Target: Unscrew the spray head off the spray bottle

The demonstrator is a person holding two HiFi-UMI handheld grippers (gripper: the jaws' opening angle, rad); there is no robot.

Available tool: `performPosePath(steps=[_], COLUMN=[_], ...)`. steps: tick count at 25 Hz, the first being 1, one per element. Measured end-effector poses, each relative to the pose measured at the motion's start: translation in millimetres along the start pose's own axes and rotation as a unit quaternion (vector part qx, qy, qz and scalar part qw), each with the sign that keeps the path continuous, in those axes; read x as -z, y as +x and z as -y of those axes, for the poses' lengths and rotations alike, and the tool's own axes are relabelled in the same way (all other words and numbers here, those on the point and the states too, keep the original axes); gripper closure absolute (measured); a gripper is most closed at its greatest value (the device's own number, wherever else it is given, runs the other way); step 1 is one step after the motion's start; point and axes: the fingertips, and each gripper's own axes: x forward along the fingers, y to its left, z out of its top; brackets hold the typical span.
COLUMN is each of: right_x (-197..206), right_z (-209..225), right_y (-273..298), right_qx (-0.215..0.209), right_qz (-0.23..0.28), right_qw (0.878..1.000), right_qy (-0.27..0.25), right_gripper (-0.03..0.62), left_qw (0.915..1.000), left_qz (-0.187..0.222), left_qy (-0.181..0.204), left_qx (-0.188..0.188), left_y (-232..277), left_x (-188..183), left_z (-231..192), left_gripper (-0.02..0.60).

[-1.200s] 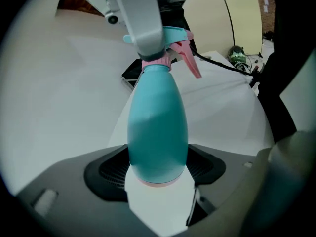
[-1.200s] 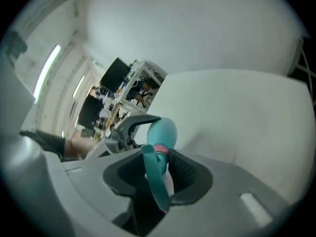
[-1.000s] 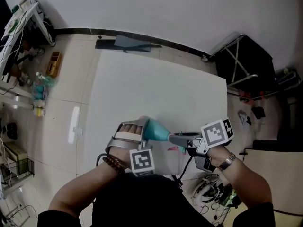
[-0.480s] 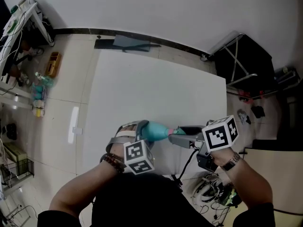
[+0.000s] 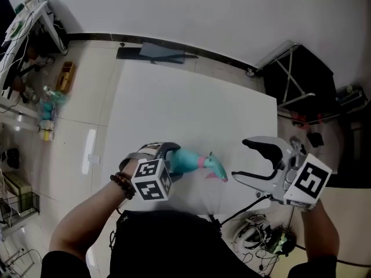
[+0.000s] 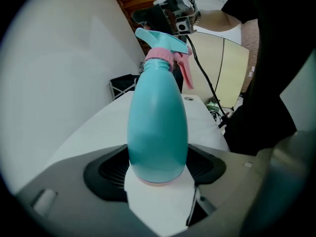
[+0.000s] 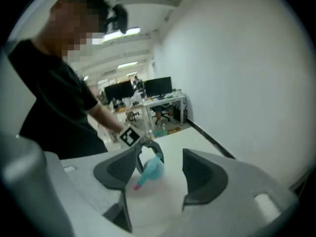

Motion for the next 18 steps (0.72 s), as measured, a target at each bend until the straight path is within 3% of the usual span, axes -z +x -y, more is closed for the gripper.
performPosePath(steps=[1, 3, 4, 6, 8, 10, 12, 18], right_x=[12.6, 35.5, 44.3, 62.4, 73.4, 75.8, 74.7, 77.4], right_z=[-4.6, -11.3, -14.8, -24.9, -38.2, -49.6, -59.6, -84.9], right_y=[-1.7, 3.7, 10.2, 24.3, 36.2, 44.7, 51.8, 71.7], right_qx=[0.013, 0.054, 0.072, 0.089, 0.089, 0.086, 0.080, 0.037], right_qz=[-0.055, -0.132, -0.150, -0.179, -0.186, -0.174, -0.156, -0.130], right_qw=[0.996, 0.969, 0.945, 0.878, 0.816, 0.781, 0.764, 0.743], right_qy=[-0.071, -0.204, -0.281, -0.435, -0.540, -0.594, -0.621, -0.655], right_gripper=[0.313, 0.315, 0.315, 0.315, 0.315, 0.315, 0.315, 0.341], left_qw=[0.9999, 0.9994, 0.9990, 0.9976, 0.9949, 0.9914, 0.9875, 0.9778], left_qz=[-0.002, -0.003, -0.003, -0.005, -0.012, -0.022, -0.035, -0.063], left_qy=[0.004, 0.009, 0.010, 0.014, 0.022, 0.032, 0.040, 0.063], left_qx=[0.011, 0.032, 0.043, 0.068, 0.098, 0.125, 0.148, 0.189], left_y=[-2.5, -7.0, -8.9, -10.5, -10.2, -9.6, -9.1, -8.7], left_x=[2.2, 3.9, 3.4, 3.3, 5.0, 6.9, 11.0, 16.7], left_z=[-0.2, 0.7, 2.3, 8.9, 19.0, 28.7, 37.2, 53.9], left_gripper=[0.198, 0.198, 0.198, 0.198, 0.198, 0.198, 0.198, 0.198])
